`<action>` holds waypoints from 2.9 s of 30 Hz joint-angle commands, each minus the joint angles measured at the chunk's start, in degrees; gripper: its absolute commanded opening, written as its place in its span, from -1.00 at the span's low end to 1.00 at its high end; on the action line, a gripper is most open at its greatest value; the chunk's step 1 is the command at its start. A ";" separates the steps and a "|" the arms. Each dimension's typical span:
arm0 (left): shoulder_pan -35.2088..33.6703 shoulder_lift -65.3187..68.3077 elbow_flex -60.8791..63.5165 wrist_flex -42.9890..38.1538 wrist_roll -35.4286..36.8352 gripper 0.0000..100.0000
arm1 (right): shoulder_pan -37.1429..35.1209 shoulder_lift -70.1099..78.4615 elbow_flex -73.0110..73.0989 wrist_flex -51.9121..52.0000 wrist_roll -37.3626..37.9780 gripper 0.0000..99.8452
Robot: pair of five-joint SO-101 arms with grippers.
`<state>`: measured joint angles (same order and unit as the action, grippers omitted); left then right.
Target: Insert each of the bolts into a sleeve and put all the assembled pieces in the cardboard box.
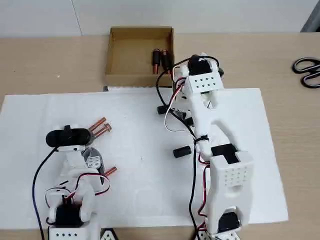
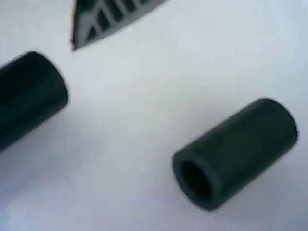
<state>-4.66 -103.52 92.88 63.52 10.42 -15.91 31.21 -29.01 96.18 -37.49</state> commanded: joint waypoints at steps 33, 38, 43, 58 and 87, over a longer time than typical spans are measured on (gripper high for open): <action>0.09 -0.44 -0.40 0.26 0.26 -0.99 | 0.92 0.22 -0.53 -3.30 1.32 -0.52; 0.09 -0.44 -0.40 0.26 0.26 -0.99 | 2.07 0.31 -0.53 -6.46 1.49 -0.52; 0.09 -0.44 -0.40 0.26 0.26 -0.99 | 2.59 2.33 -0.53 -5.93 2.20 -0.52; 0.00 -0.44 -0.40 0.26 0.35 -0.99 | 2.95 6.64 -0.53 -7.34 2.20 -0.54; 0.00 -0.44 -0.40 0.26 0.35 -0.99 | 2.95 -3.38 -4.40 -0.31 3.87 -0.99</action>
<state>-4.66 -103.52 92.88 63.52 10.51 -13.10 34.20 -31.12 95.38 -34.51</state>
